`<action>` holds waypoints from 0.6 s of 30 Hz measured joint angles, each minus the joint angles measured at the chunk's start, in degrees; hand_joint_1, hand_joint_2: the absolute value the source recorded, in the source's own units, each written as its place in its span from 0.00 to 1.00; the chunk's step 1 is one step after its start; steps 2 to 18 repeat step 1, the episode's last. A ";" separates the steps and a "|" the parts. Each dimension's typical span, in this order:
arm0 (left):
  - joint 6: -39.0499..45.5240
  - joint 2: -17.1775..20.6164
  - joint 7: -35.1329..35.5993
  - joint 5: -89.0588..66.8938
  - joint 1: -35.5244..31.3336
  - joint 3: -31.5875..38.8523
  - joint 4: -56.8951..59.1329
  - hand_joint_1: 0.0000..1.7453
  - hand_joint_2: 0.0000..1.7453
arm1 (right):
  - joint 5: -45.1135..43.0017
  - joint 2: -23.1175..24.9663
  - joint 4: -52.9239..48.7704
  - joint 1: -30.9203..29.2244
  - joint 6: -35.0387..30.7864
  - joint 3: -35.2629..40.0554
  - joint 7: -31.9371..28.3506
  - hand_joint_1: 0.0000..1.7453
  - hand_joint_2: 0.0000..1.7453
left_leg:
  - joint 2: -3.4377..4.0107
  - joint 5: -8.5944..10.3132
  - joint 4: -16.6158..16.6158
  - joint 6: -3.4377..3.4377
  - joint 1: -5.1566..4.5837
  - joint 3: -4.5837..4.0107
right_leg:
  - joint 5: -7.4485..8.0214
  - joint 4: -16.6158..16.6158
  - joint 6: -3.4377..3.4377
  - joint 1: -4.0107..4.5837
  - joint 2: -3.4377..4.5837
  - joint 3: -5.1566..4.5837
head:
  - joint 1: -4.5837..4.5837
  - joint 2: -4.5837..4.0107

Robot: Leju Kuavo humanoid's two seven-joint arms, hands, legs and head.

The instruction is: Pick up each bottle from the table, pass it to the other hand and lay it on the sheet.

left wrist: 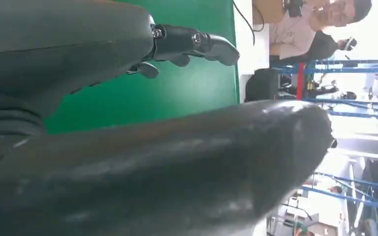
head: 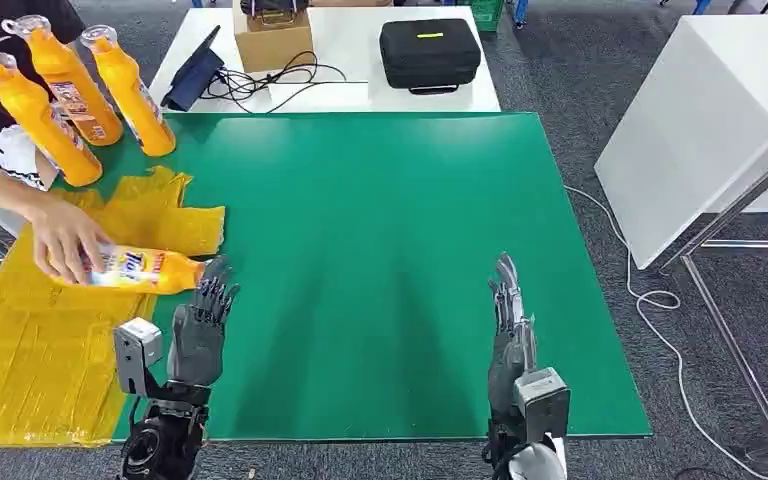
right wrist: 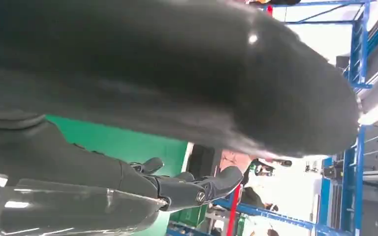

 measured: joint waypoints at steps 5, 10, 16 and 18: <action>0.17 0.00 -0.24 0.11 0.15 -0.13 0.04 0.00 0.00 | 0.02 -0.07 -0.13 0.34 0.31 0.00 -0.13 0.00 0.00 | 0.00 -0.01 0.00 -0.01 0.00 0.00 | 0.00 0.00 0.00 0.00 0.00 0.00 | 0.02 0.00; 0.17 0.00 -0.24 0.11 0.15 -0.13 0.04 0.00 0.00 | 0.02 -0.07 -0.13 0.34 0.31 0.00 -0.13 0.00 0.00 | 0.00 -0.01 0.00 -0.01 0.00 0.00 | 0.00 0.00 0.00 0.00 0.00 0.00 | 0.02 0.00; 0.17 0.00 -0.24 0.11 0.15 -0.13 0.04 0.00 0.00 | 0.02 -0.07 -0.13 0.34 0.31 0.00 -0.13 0.00 0.00 | 0.00 -0.01 0.00 -0.01 0.00 0.00 | 0.00 0.00 0.00 0.00 0.00 0.00 | 0.02 0.00; 0.17 0.00 -0.24 0.11 0.15 -0.13 0.04 0.00 0.00 | 0.02 -0.07 -0.13 0.34 0.31 0.00 -0.13 0.00 0.00 | 0.00 -0.01 0.00 -0.01 0.00 0.00 | 0.00 0.00 0.00 0.00 0.00 0.00 | 0.02 0.00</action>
